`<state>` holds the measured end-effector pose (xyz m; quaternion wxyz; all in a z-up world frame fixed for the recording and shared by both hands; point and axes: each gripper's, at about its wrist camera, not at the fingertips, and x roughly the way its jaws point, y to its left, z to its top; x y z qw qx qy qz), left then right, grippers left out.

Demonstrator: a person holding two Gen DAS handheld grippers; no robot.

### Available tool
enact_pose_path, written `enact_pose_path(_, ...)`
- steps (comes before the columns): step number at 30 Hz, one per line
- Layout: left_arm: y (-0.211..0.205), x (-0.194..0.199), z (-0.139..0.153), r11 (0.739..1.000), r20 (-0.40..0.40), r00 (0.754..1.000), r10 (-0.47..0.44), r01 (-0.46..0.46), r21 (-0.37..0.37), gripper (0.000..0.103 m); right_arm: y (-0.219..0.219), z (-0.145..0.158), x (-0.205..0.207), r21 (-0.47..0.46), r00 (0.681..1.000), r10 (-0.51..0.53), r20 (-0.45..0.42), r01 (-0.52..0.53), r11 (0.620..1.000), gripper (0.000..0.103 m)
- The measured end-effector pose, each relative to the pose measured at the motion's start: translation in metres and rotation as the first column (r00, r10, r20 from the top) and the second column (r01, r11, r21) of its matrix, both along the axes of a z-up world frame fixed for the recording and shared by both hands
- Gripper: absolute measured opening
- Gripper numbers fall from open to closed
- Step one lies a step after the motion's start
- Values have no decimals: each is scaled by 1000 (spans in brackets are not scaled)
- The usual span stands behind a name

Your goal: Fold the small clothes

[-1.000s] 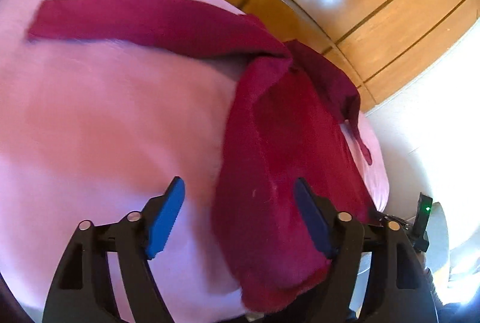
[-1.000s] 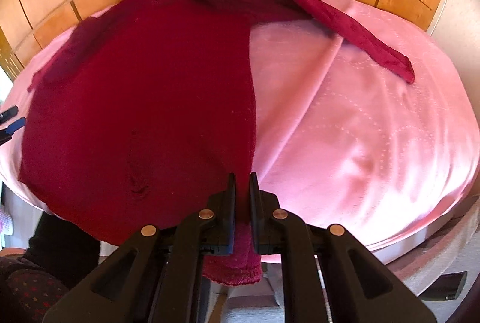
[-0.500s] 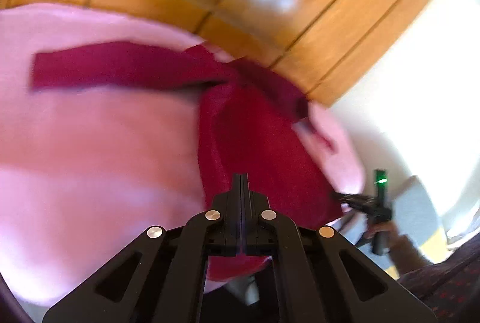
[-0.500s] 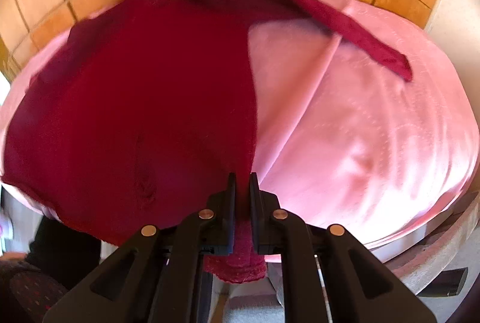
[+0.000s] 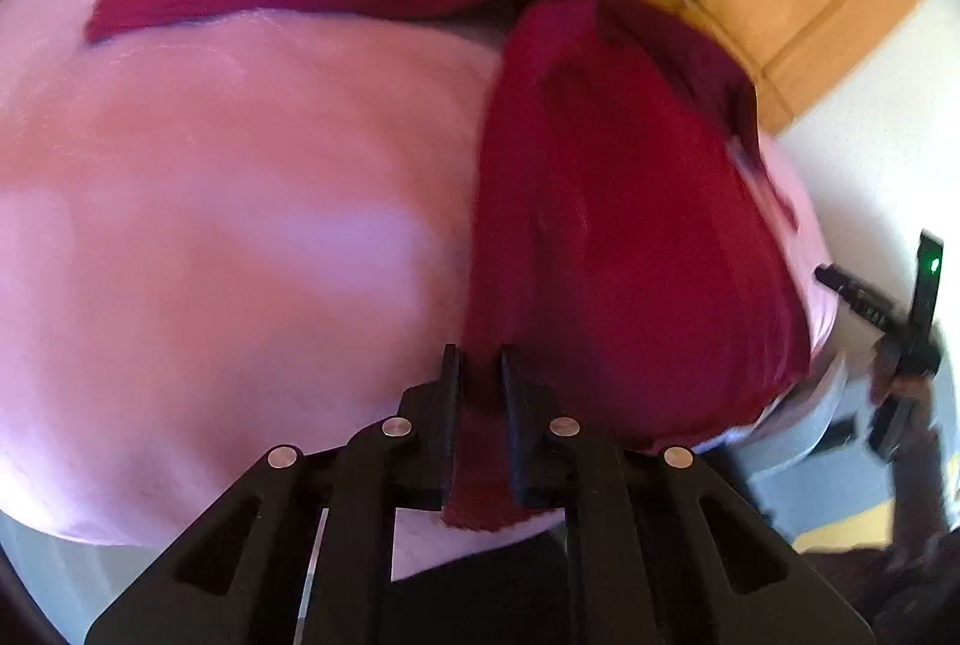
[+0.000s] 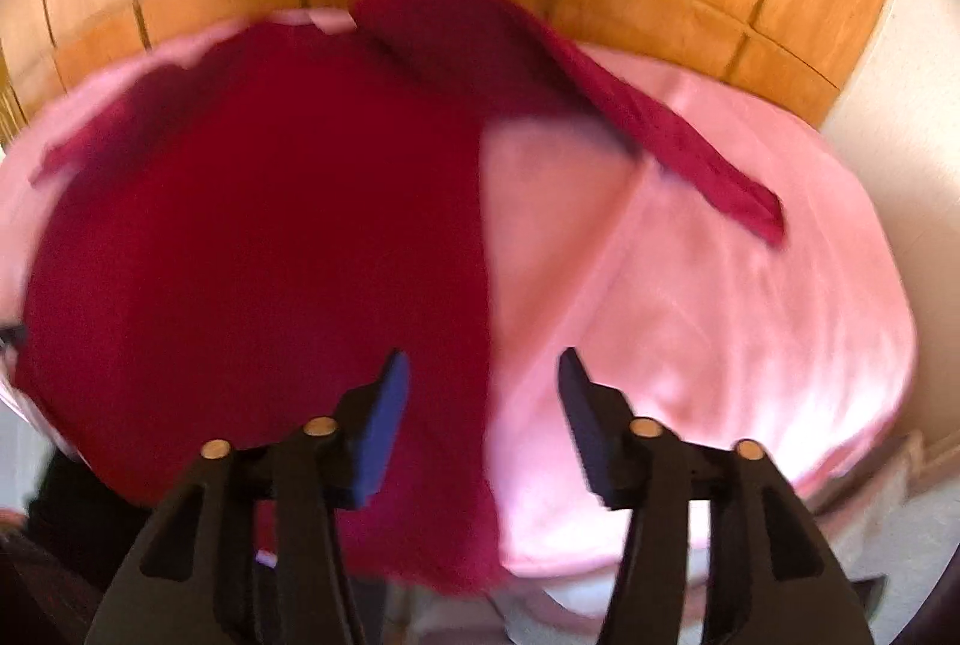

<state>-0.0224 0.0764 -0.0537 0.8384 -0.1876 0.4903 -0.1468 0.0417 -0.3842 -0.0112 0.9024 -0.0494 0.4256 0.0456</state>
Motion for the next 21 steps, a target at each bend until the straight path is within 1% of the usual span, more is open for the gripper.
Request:
enact_pose_path(1,11,3,4,999,14,999,40,-40,-20,14,15,0,9,28,1000,26,11,-26,999,59)
enact_pose_path(2,30,8,10,993,32,993,117,-116,-32,27,25,-2,15,47,999,47,16,-48,998,59)
enact_pose_path(3,45,10,15,983,36,983,183,-182,-29,35,37,-3,22,67,997,68,21,-70,995,59)
enact_pose_path(4,61,16,18,968,32,967,251,-251,-16,44,54,-6,32,90,995,96,29,-98,991,60)
enact_pose_path(5,82,25,21,942,29,942,334,-334,21,45,65,-9,37,102,993,109,34,-112,988,60)
enact_pose_path(7,110,40,23,894,39,899,435,-437,94,45,88,-15,50,138,989,141,37,-145,980,60)
enact_pose_path(8,128,49,25,868,45,875,482,-483,116,53,101,-19,58,160,987,159,32,-162,974,60)
enact_pose_path(9,143,59,27,850,47,857,514,-516,109,59,105,-25,65,170,984,175,27,-177,969,60)
enact_pose_path(10,156,69,28,829,52,834,549,-551,92,67,115,-32,71,172,983,184,19,-184,968,60)
enact_pose_path(11,165,77,28,812,57,817,574,-577,87,69,119,-38,75,168,982,186,11,-185,968,60)
enact_pose_path(12,175,86,27,794,57,799,598,-601,88,69,124,-47,80,162,983,185,-4,-182,970,60)
enact_pose_path(13,188,100,24,778,47,783,620,-622,91,69,126,-56,84,157,984,180,-12,-176,972,60)
enact_pose_path(15,200,120,17,762,22,767,641,-640,98,69,130,-62,85,164,984,176,3,-174,971,64)
enact_pose_path(16,201,130,16,759,7,763,646,-644,101,69,130,-65,84,174,983,180,23,-181,968,68)
enact_pose_path(17,202,142,11,762,-4,766,643,-639,105,69,131,-68,83,183,982,184,34,-187,965,72)
enact_pose_path(18,204,149,9,769,-8,774,633,-627,120,69,129,-70,80,192,981,190,41,-194,962,74)
enact_pose_path(19,203,160,6,776,-8,784,620,-612,152,61,131,-72,80,206,980,195,49,-201,958,78)
enact_pose_path(20,200,165,4,786,-3,797,604,-594,170,34,132,-73,80,212,979,196,54,-203,956,81)
enact_pose_path(21,196,174,3,810,-5,826,564,-553,195,13,133,-73,78,211,978,199,53,-206,955,83)
